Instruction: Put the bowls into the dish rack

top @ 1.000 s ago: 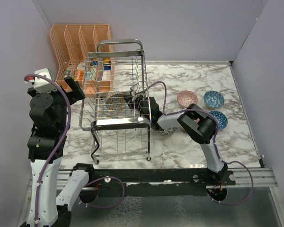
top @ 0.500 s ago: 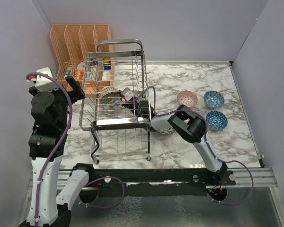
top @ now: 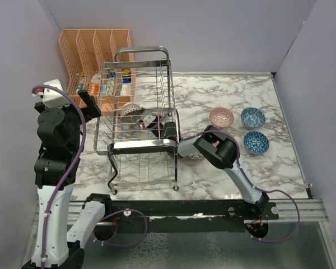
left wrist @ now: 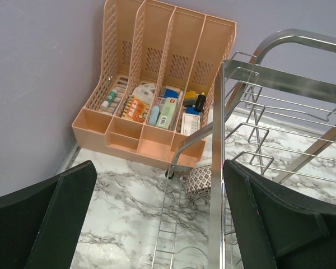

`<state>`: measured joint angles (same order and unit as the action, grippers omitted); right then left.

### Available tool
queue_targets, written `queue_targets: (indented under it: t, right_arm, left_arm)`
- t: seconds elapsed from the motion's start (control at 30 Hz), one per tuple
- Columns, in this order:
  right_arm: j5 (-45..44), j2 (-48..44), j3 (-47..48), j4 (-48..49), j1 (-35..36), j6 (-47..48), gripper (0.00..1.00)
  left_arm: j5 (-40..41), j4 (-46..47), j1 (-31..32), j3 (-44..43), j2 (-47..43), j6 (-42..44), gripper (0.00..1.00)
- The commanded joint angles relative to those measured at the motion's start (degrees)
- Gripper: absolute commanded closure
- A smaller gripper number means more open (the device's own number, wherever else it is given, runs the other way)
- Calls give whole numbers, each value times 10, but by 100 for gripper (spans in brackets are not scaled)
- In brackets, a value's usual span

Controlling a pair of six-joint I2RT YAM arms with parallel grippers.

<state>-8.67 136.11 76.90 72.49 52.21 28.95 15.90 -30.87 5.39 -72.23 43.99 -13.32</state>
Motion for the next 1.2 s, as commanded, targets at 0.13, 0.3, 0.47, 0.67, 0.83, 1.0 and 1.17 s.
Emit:
queue_targets:
  t: [0.13, 0.3, 0.47, 0.67, 0.83, 1.0, 1.17]
  right_arm:
    - [75, 2, 15, 33, 13, 32, 99]
    - [91, -1, -1, 20, 18, 41, 99]
    - [98, -3, -19, 28, 19, 47, 98]
    - [108, -8, -44, 46, 20, 50, 88]
    - [88, -9, -49, 62, 21, 52, 76]
    - [73, -4, -42, 73, 21, 63, 74]
    - [58, -4, -48, 98, 21, 65, 64]
  left_arm:
    - [9, 17, 5, 5, -8, 8, 1]
    - [8, 19, 5, 9, -11, 8, 1]
    - [8, 20, 6, 11, -12, 7, 1]
    - [9, 20, 6, 12, -12, 7, 1]
    - [10, 24, 7, 13, -12, 8, 1]
    - [11, 24, 7, 14, -11, 8, 1]
    - [11, 23, 7, 12, -11, 8, 1]
